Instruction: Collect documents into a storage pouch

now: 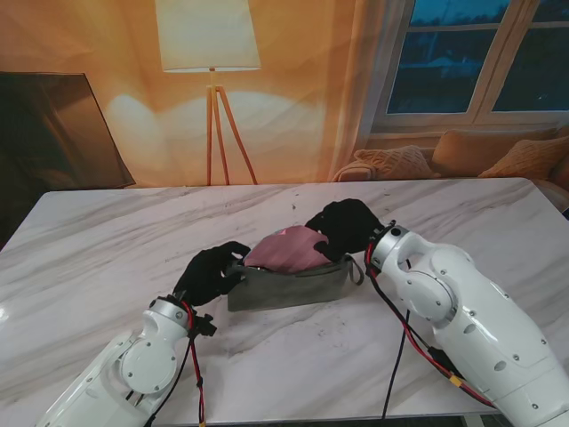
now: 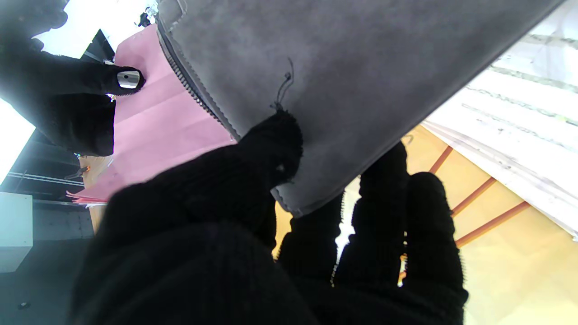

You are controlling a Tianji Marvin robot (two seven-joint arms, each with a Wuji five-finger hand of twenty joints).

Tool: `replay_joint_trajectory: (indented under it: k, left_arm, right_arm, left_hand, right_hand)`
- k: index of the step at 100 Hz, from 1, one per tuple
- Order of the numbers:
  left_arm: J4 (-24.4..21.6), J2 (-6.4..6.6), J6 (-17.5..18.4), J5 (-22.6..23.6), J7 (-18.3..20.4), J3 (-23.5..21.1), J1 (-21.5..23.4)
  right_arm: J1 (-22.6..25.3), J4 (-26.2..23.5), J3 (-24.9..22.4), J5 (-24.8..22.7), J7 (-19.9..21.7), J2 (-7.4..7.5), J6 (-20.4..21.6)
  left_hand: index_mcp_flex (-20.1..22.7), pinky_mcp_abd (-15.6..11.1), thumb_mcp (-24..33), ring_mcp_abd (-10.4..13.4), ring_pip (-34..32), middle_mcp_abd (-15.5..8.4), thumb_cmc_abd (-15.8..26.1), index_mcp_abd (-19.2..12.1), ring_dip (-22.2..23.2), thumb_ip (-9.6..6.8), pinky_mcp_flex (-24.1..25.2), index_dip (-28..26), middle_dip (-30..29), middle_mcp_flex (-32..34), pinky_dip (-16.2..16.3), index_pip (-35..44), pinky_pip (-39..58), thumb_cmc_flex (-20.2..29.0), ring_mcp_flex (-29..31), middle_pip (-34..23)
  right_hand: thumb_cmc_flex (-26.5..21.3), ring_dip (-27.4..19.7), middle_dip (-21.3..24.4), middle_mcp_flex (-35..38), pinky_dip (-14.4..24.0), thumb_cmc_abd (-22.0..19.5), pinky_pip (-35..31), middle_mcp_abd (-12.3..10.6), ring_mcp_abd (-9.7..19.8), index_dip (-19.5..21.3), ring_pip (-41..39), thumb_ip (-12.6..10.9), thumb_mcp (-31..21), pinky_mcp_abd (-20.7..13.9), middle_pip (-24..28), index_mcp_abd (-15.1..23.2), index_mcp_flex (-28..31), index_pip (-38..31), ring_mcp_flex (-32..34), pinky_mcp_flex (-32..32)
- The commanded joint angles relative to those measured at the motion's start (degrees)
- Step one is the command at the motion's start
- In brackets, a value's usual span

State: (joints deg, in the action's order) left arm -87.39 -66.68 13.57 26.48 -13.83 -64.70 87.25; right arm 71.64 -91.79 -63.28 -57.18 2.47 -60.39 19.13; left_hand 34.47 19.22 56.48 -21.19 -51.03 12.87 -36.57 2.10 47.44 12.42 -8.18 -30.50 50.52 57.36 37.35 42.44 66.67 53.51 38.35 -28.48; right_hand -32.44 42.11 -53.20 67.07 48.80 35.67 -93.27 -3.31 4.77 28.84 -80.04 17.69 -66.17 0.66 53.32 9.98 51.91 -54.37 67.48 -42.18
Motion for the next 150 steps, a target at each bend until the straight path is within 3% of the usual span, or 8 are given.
replay_joint_trajectory:
  k: [1, 27, 38, 77, 106, 120, 150]
  left_arm:
    - [-0.2, -0.26, 0.0, 0.0, 0.5, 0.0, 0.2]
    - [-0.1, -0.21, 0.3, 0.0, 0.8, 0.4, -0.1]
    - [0.0, -0.16, 0.6, 0.0, 1.0, 0.4, -0.2]
    - [0.3, -0.23, 0.9, 0.4, 0.4, 0.2, -0.2]
    - [0.4, -0.28, 0.2, 0.7, 0.0, -0.1, -0.3]
    - [1.6, -0.45, -0.2, 0.4, -0.2, 0.5, -1.4]
    - [2.8, -0.83, -0.7, -0.8, -0.5, 1.2, -2.8]
  right_arm:
    - [-0.1, -0.6, -0.2, 0.1, 2.0, 0.32, 0.5]
    - [-1.8, -1.1, 1.3, 1.2, 4.7, 0.58, 2.7]
    - [-0.8, -4.0, 0.1, 1.6, 7.8, 0.9, 3.1]
    - [-0.9, -6.4, 1.3, 2.2, 13.2, 1.4, 0.4]
    - [0.0, -6.4, 0.2, -0.5, 11.9, 1.22, -3.0]
    - [-0.5, -4.9, 1.0, -1.0, 10.6, 1.01, -5.2]
    - [-2.1, -2.8, 2.3, -0.3, 10.1, 0.87, -6.0]
  left_hand:
    - [-3.2, -1.7, 0.4, -2.0, -1.0, -2.2, -0.6, 2.2, 1.0, -0.02, 0.0, 0.3, 1.4, -1.2, 1.1, -2.2, 1.9, 2.5, 0.9, -2.1]
    - [-1.2, -1.7, 0.4, -1.8, -0.9, -1.9, -0.6, 2.3, 1.0, 0.08, -0.1, 0.6, 1.0, -1.0, 1.1, -2.2, 2.0, 2.0, 0.9, -2.2]
    - [-0.2, -1.7, 0.4, -1.8, -1.1, -1.8, -0.6, 2.3, 1.0, 0.11, -0.2, 0.5, 1.1, -0.9, 1.1, -1.8, 2.0, 2.1, 1.1, -2.3]
    - [2.0, -1.7, 0.2, -1.8, -1.6, -1.1, -0.3, 2.1, 1.1, 0.28, -0.2, 0.1, 1.3, -0.8, 1.0, 1.0, 2.2, 2.0, 1.0, -2.4]
    - [2.5, -1.7, 0.3, -1.7, -1.7, -1.1, -0.2, 1.8, 1.1, 0.38, -0.2, 0.4, 1.6, -0.9, 1.0, 2.6, 2.2, 1.8, 0.9, -2.4]
    - [4.4, -1.6, -0.4, -2.1, -1.3, -0.9, 0.1, 0.6, 1.6, 0.11, 0.0, 1.3, 1.7, -0.6, 0.8, 7.5, 2.1, 3.1, 1.1, -2.0]
    - [4.6, -1.9, -0.5, -1.5, 1.9, -1.4, 0.1, 0.2, 0.9, 0.05, 0.3, 2.1, 0.4, -1.4, 0.4, 9.0, 1.4, 3.7, 0.0, 0.9]
  right_hand:
    - [-1.5, 0.1, -0.9, 2.9, 1.6, -0.4, -3.4, 5.0, 4.2, -0.2, -1.9, 0.3, -4.0, -0.1, 2.0, 1.9, 3.4, -3.8, 2.4, 0.0]
    - [0.2, 0.3, -1.7, 3.4, 1.4, 0.3, -4.4, 3.6, 6.0, -1.7, -3.3, -0.6, -4.6, -1.4, 3.1, 2.4, 2.9, -3.1, 2.6, -0.4]
    - [1.2, 0.6, -2.2, 4.4, 1.5, 1.3, -6.0, 3.3, 6.8, -2.6, -5.0, -1.0, -5.9, -1.7, 4.4, 1.7, 2.9, -3.2, 3.8, -1.5]
    - [2.3, 0.2, -2.9, 6.7, 0.9, 2.9, -9.9, 3.9, 7.5, -6.3, -8.7, -1.2, -8.0, -1.8, 7.6, -1.3, 3.2, -3.8, 6.5, -3.6]
    - [2.1, -0.3, -2.8, 6.9, 0.5, 2.9, -10.7, 4.2, 6.9, -6.6, -9.1, -0.9, -7.9, -1.3, 7.6, -1.8, 3.4, -4.3, 6.7, -3.7]
    - [1.8, -0.5, -2.7, 6.8, 0.3, 2.8, -10.6, 4.4, 6.9, -6.7, -9.1, -0.8, -7.8, -1.3, 7.4, -2.2, 3.3, -4.2, 6.6, -3.4]
    - [2.4, -0.8, -2.5, 6.5, 0.0, 2.6, -10.6, 4.1, 6.7, -7.3, -8.8, -1.0, -7.4, -1.2, 7.1, -1.8, 3.0, -3.8, 6.3, -3.3]
